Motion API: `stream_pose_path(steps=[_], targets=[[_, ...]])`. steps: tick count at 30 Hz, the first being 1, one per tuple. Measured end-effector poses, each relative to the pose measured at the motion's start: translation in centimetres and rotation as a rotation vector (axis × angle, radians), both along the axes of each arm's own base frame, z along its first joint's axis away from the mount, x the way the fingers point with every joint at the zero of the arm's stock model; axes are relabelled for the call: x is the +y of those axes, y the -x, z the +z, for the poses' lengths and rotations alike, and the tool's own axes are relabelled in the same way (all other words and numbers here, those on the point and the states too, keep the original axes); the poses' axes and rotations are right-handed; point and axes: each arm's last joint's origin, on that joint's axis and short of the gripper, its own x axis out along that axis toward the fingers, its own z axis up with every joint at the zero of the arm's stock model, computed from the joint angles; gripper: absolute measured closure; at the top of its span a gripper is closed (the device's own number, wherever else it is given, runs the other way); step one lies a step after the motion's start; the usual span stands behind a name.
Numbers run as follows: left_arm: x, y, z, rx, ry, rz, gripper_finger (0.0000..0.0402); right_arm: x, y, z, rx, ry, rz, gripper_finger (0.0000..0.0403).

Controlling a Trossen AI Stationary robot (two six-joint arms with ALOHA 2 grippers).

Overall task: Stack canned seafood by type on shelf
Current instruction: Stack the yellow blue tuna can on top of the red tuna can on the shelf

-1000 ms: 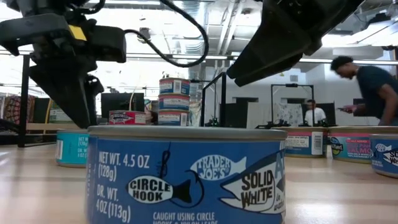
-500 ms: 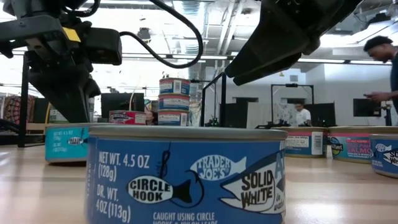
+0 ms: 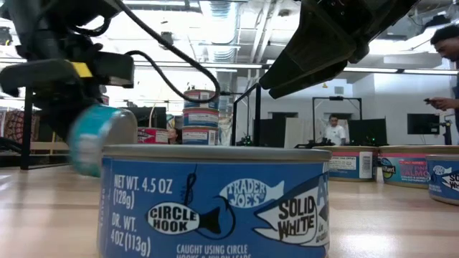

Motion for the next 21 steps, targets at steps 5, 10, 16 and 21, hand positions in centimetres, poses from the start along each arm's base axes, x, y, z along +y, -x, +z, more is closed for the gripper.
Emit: stream_pose_path(steps=[5,10,16,21], targets=[[0.1,0.1,0.2,-0.004,-0.017,0.026,0.0401,0.0,0.0,0.0,-0.002,-0.001,0.000,0.0111],[0.2,0.8,0.5,0.040,-0.004,0.009,0.0401,0.0,0.0,0.0,-0.003,-0.002,0.000,0.0111],[-1.6,1.6,3.6,0.039,-0.009,-0.081,0.0401,-0.1,-0.1,0.0,-0.003,-0.002,-0.002,0.0111],[-3.6,1.3,6.0,-0.033,-0.005,-0.171,0.0390,-0.4,-0.3,0.0,-0.004,-0.003,-0.013,0.0111]])
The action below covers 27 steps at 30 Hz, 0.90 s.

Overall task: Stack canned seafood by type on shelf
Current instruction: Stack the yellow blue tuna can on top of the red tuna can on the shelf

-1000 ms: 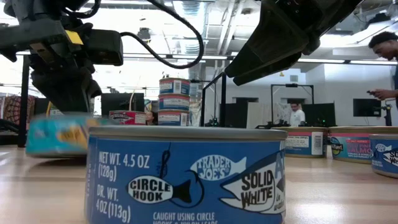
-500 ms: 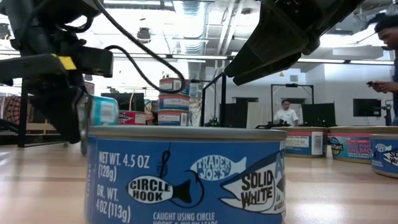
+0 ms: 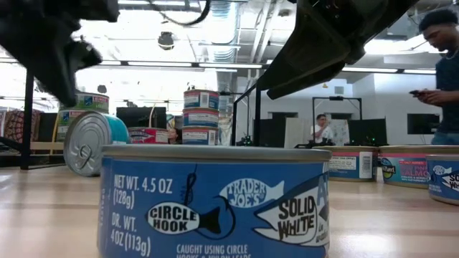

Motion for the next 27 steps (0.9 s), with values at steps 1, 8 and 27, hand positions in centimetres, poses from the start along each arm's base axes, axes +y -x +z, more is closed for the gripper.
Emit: stream_pose_path(steps=[1,8,27], targets=[[-0.1,-0.1,0.4,-0.019,-0.013,-0.012,0.0384,0.0,0.0,0.0,0.000,0.000,0.000,0.0111],[0.4,-1.2,2.1,-0.119,-0.200,-0.073,0.0314,0.3,0.2,0.0,0.002,0.001,0.010,0.0111],[7.0,-3.8,-0.6,0.205,-0.186,-0.373,0.0132,0.2,0.5,-0.5,0.039,0.010,0.001,0.0111]])
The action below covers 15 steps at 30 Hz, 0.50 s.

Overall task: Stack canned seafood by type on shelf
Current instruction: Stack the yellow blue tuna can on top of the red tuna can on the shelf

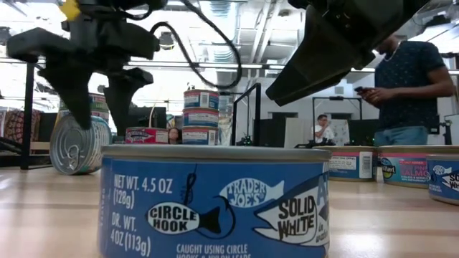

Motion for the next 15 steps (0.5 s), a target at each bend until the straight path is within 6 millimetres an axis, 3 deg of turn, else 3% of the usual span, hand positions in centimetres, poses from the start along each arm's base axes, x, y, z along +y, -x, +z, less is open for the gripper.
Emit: stream_pose_path(steps=[4,15], targets=[[-0.1,0.0,-0.4,0.041,-0.043,-0.122,0.0132,0.0,0.0,0.0,0.006,0.003,0.000,0.0111],[0.4,1.4,-0.9,0.204,-0.084,-0.097,0.0132,0.1,0.1,0.0,0.009,0.004,0.002,0.0111]])
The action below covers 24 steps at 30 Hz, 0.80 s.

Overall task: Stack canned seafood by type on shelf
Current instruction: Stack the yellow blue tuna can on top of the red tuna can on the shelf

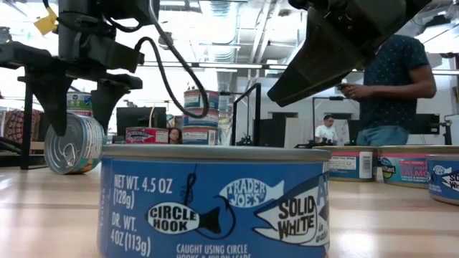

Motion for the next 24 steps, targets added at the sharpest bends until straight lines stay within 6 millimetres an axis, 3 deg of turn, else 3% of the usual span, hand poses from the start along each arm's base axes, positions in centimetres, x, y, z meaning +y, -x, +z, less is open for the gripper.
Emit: stream_pose_path(steps=[5,12,15,20,24], targets=[[0.0,0.2,0.0,0.024,0.001,0.001,0.0162,0.0,0.0,0.0,-0.002,-0.004,-0.003,0.0111],[0.1,0.5,0.0,0.058,-0.008,-0.016,0.0273,0.0,0.0,0.0,-0.002,-0.005,-0.003,0.0111],[0.1,0.4,0.2,0.046,-0.006,0.024,0.0272,0.0,0.0,0.0,-0.002,-0.005,-0.004,0.0111],[0.1,-0.8,3.2,-0.077,0.028,0.083,0.0272,0.0,0.0,0.0,0.000,-0.004,-0.002,0.0111],[2.4,-0.7,6.6,-0.222,0.087,0.176,0.0272,0.4,0.5,0.1,0.018,0.007,0.015,0.0111]])
